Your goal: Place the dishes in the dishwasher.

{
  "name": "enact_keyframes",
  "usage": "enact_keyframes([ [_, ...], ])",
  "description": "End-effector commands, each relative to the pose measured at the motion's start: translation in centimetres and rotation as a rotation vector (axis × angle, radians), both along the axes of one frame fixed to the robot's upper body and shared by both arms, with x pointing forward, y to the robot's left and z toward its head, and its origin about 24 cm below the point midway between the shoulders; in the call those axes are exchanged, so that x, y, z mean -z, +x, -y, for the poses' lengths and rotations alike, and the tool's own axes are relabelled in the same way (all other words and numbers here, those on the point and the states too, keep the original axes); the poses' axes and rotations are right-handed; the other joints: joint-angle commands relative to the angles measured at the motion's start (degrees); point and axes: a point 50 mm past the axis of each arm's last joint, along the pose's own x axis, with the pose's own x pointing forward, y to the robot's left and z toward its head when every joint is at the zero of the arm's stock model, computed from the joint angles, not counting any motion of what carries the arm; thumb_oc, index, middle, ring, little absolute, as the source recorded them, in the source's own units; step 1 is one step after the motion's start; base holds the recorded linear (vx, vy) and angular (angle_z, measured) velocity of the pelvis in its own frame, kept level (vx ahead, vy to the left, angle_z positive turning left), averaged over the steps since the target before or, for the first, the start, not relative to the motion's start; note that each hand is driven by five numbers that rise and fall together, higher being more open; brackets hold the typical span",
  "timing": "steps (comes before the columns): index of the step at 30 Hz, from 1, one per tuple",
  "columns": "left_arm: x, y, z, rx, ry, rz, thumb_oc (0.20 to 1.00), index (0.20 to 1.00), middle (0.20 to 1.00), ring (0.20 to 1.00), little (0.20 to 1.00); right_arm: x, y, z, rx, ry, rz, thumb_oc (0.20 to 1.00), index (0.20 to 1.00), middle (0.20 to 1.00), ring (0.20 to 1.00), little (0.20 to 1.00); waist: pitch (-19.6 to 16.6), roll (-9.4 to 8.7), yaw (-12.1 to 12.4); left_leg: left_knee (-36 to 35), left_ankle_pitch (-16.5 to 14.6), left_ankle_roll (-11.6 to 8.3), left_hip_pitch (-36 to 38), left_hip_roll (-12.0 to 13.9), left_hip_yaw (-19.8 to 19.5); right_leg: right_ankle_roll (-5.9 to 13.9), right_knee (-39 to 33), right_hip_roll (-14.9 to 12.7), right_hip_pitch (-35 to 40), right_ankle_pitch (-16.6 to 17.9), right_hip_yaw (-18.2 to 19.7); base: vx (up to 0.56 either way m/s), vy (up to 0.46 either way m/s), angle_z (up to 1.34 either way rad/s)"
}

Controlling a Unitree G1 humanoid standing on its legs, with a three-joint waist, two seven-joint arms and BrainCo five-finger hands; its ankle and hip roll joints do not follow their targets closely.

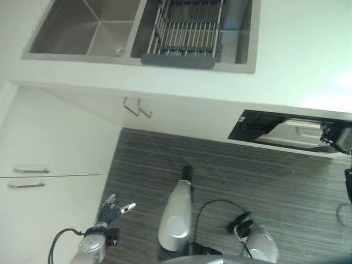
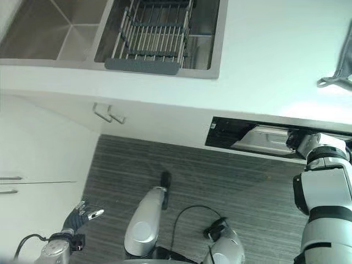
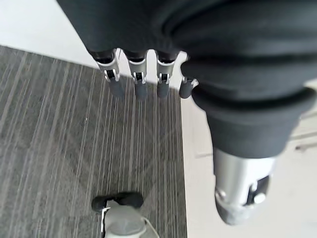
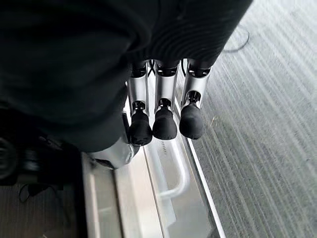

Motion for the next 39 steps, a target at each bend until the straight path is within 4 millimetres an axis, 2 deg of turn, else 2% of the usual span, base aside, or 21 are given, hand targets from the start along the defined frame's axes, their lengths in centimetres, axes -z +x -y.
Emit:
enact_keyframes([
  [1,-0.6,-0.5,-1.0,0.049,0.084,-0.033,1.0,1.0,1.0,1.0,1.0,-19.3,4.3,-4.2,-0.213,-0.201,0.736,0.2,0.2,0.2,0.2,0.2,-7.1,-1.54,4.6,0.8,-1.7,-4.96,0.4,5.0,-1.1,0.24,5.3,-2.7,1.6,-5.7,3.6,0.11,-0.051,-0.04],
  [3,-1.7,0.4,-1.2,0.066,0.113,-0.048,1.0,1.0,1.0,1.0,1.0,-18.3,4.5,-4.2,-0.204,-0.165,0.691,0.2,0.2,0.2,0.2,0.2,-7.7,-2.32,5.1,1.4,-2.0,-4.9,0.2,5.3,-1.5,0.39,4.8,-2.5,2.1,-5.6,3.5,0.12,-0.097,-0.04],
  [9,-1.1,0.9,-1.5,0.019,0.128,-0.038,1.0,1.0,1.0,1.0,1.0,-15.3,4.8,-4.1,-0.286,-0.048,0.647,0.2,0.2,0.2,0.2,0.2,-7.9,-3.87,3.4,3.4,-2.4,-4.6,-2.1,7.0,-1.5,0.45,4.7,-2.0,0.0,-4.9,5.2,-0.02,-0.058,-0.1],
  [11,-0.8,1.8,-1.3,-0.019,0.113,-0.018,1.0,1.0,1.0,1.0,1.0,-11.0,5.6,-5.6,-0.36,-0.011,0.602,0.2,0.2,0.2,0.2,0.2,-7.4,-4.47,1.9,3.9,-2.4,-4.37,-3.0,7.5,-1.0,0.72,4.1,-1.5,-1.0,-4.4,6.4,-0.09,-0.02,-0.14],
  [13,-0.8,2.3,-1.0,-0.041,0.104,-0.007,1.0,1.0,1.0,1.0,1.0,-8.7,5.8,-6.6,-0.397,0.016,0.584,0.2,0.2,0.2,0.2,0.2,-7.1,-4.65,0.7,3.9,-2.4,-4.26,-3.1,7.8,-0.5,0.81,3.8,-1.2,-1.5,-4.2,7.0,-0.13,0.006,-0.21],
  [14,-0.8,3.4,-0.7,-0.084,0.086,0.009,1.0,1.0,1.0,1.0,1.0,-4.0,5.8,-8.9,-0.451,0.079,0.538,0.2,0.2,0.2,0.2,0.2,-6.8,-4.97,-1.3,3.6,-2.1,-4.29,-3.4,8.2,0.2,1.2,2.5,-0.4,-2.3,-3.6,8.3,-0.17,0.019,-0.27],
  [17,-1.0,4.6,-0.4,-0.106,0.071,0.021,1.0,1.0,1.0,1.0,1.0,0.9,5.0,-11.3,-0.522,0.159,0.444,0.2,0.2,0.2,0.2,0.2,-6.5,-5.1,-3.3,3.1,-1.8,-4.41,-3.3,8.5,1.1,1.64,1.4,0.1,-3.0,-3.1,9.8,-0.16,0.022,-0.28],
  [21,-1.4,6.7,0.6,-0.133,0.065,0.04,1.0,1.0,1.0,1.0,1.0,9.2,2.0,-14.4,-0.625,0.251,0.26,0.2,0.2,0.2,0.2,0.2,-6.7,-4.84,-6.6,-0.2,-0.4,-5.12,-1.3,8.9,2.7,2.19,-2.1,1.6,-2.4,-2.2,12.0,-0.11,0.029,-0.25],
  [25,-1.7,8.0,1.2,-0.153,0.052,0.059,1.0,1.0,1.0,1.0,1.0,13.8,-1.1,-15.6,-0.629,0.318,0.163,0.2,0.2,0.2,0.2,0.2,-8.0,-4.28,-9.2,-4.3,2.4,-5.36,0.7,9.2,4.0,1.88,-5.0,3.5,-2.0,-0.9,13.3,-0.13,0.014,-0.3],
  [27,-1.6,8.4,1.3,-0.169,0.03,0.043,1.0,1.0,1.0,1.0,1.0,16.0,-2.9,-15.1,-0.655,0.222,0.061,0.2,0.2,0.2,0.2,0.2,-8.8,-3.95,-10.5,-5.8,3.5,-5.8,1.9,9.6,4.2,1.52,-4.8,4.5,-1.9,-1.6,14.1,-0.15,-0.047,-0.17],
  [28,-1.5,8.4,1.5,-0.167,0.024,0.035,1.0,1.0,1.0,1.0,1.0,16.7,-3.5,-14.9,-0.648,0.23,0.029,0.395,0.395,0.395,0.395,0.395,-9.0,-3.77,-10.8,-6.2,3.9,-5.94,2.2,9.8,4.1,1.24,-4.3,4.8,-1.9,-2.1,14.3,-0.13,-0.072,-0.08],
  [29,-1.2,8.4,1.7,-0.168,0.01,0.024,1.0,1.0,1.0,1.0,1.0,17.8,-4.7,-14.3,-0.636,0.233,-0.024,0.812,0.812,0.812,0.812,0.812,-9.3,-3.44,-11.3,-6.7,4.2,-6.1,3.0,10.1,3.7,0.71,-3.4,5.3,-2.0,-2.8,14.6,-0.08,-0.076,-0.13],
  [30,-0.8,8.3,1.9,-0.18,-0.004,0.017,1.0,1.0,1.0,1.0,1.0,18.6,-5.7,-13.5,-0.642,0.216,-0.069,1.0,1.0,1.0,1.0,1.0,-9.8,-3.03,-11.6,-7.3,4.6,-6.17,3.9,10.5,3.5,0.27,-3.0,5.8,-2.1,-3.0,14.6,-0.06,-0.104,-0.07],
  [31,0.0,7.4,1.9,-0.191,-0.046,-0.002,1.0,1.0,1.0,1.0,1.0,19.5,-6.7,-13.0,-0.631,0.211,-0.098,1.0,1.0,1.0,1.0,1.0,-10.1,-2.93,-11.3,-8.4,5.3,-6.63,4.6,11.1,3.2,-0.21,-2.7,6.0,-1.8,-3.7,14.4,-0.04,-0.178,-0.06],
  [32,2.5,3.4,1.4,-0.186,-0.054,-0.037,1.0,1.0,1.0,1.0,1.0,21.3,-9.3,-11.5,-0.596,0.201,-0.163,1.0,1.0,1.0,1.0,1.0,-11.0,-2.3,-10.3,-12.2,7.7,-7.56,6.9,13.0,2.4,-1.16,-3.8,7.2,-0.6,-4.1,13.2,-0.03,-0.152,0.01],
  [33,2.5,3.4,1.4,-0.186,-0.054,-0.037,1.0,1.0,1.0,1.0,1.0,21.3,-9.3,-11.5,-0.596,0.201,-0.163,1.0,1.0,1.0,1.0,1.0,-11.0,-2.3,-10.3,-12.2,7.7,-7.56,6.9,13.0,2.4,-1.16,-3.8,7.2,-0.6,-4.1,13.2,-0.08,-0.143,0.07],
  [34,5.1,-2.1,1.5,-0.109,-0.072,-0.156,1.0,1.0,1.0,1.0,1.0,23.9,-13.7,-10.9,-0.493,0.264,-0.228,1.0,1.0,1.0,1.0,1.0,-11.6,-2.88,-10.9,-17.1,12.1,-9.11,11.3,15.0,9.6,-1.36,-9.2,8.5,4.4,-3.3,9.3,-0.08,-0.025,0.49],
  [35,5.3,-2.4,1.5,-0.108,-0.086,-0.175,1.0,1.0,1.0,1.0,1.0,24.1,-14.0,-10.9,-0.489,0.265,-0.236,1.0,1.0,1.0,1.0,1.0,-11.6,-2.93,-11.0,-17.0,12.5,-9.16,11.3,15.1,10.1,-1.42,-9.6,8.6,4.8,-3.2,9.0,-0.23,-0.01,1.01],
  [36,6.7,-4.0,1.8,-0.108,-0.194,-0.327,1.0,1.0,1.0,1.0,1.0,25.1,-16.2,-10.5,-0.443,0.261,-0.294,1.0,1.0,1.0,1.0,1.0,-12.3,-4.44,-13.3,-11.3,7.9,-7.48,12.6,13.6,15.6,-1.72,-12.2,7.6,6.2,-0.7,6.8,-0.25,0.085,1.08],
  [38,7.9,-5.2,3.3,-0.084,-0.386,-0.499,1.0,1.0,1.0,1.0,1.0,25.8,-17.7,-10.3,-0.45,0.153,-0.445,1.0,1.0,1.0,1.0,1.0,-13.2,-6.32,-14.9,-2.5,-0.7,-4.57,13.8,8.0,16.8,-0.51,-15.4,5.4,7.2,3.4,6.1,-0.25,0.196,1.24],
  [39,8.0,-5.0,3.7,-0.084,-0.418,-0.521,1.0,1.0,1.0,1.0,1.0,26.0,-18.1,-10.3,-0.469,0.115,-0.493,1.0,1.0,1.0,1.0,1.0,-13.7,-6.13,-15.5,-3.3,-1.7,-4.4,14.5,7.1,17.1,0.43,-15.8,5.2,7.5,4.3,6.5,-0.14,0.31,1.23],
])
